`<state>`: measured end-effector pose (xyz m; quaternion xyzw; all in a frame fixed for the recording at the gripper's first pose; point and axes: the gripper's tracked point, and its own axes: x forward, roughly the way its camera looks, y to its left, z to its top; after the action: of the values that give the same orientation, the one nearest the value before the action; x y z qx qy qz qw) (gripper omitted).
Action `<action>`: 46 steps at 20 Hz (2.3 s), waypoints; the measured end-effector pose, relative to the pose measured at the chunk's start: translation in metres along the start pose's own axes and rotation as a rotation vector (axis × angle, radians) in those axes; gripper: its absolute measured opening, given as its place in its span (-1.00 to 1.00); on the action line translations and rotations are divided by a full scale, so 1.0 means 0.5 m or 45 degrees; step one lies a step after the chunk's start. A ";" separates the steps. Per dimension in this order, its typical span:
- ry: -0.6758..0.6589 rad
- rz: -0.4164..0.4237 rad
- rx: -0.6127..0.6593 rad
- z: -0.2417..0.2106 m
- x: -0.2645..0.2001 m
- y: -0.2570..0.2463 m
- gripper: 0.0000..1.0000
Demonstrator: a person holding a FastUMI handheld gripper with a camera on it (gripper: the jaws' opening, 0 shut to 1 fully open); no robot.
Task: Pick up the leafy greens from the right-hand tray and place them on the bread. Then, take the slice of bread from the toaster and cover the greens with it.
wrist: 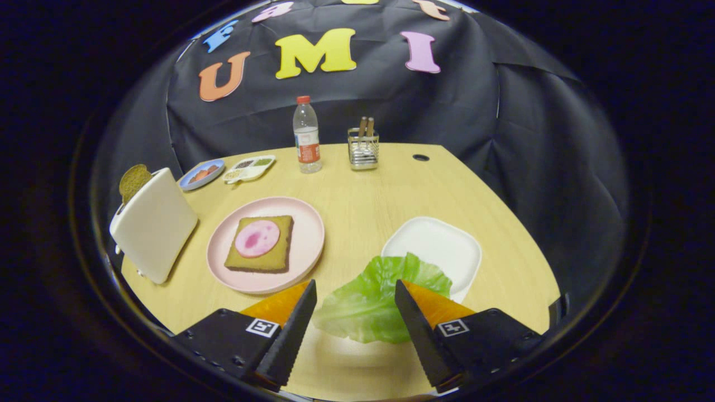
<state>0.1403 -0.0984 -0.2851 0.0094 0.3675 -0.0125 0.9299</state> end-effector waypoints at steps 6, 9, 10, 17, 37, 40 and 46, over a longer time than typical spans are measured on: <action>0.096 -0.025 0.132 -0.069 0.046 0.015 0.81; 0.086 -0.015 0.117 -0.070 0.060 0.021 0.49; 0.081 -0.015 0.139 -0.067 0.059 0.029 0.31; 0.067 0.079 0.162 -0.035 0.020 0.051 -0.98; 0.071 0.310 0.070 0.113 0.070 0.358 -0.98; 0.089 0.339 0.057 0.108 0.098 0.391 -0.97; 0.030 0.283 -0.004 0.116 0.102 0.390 0.00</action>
<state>0.2231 0.0941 -0.2760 0.0489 0.3753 0.0915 0.9211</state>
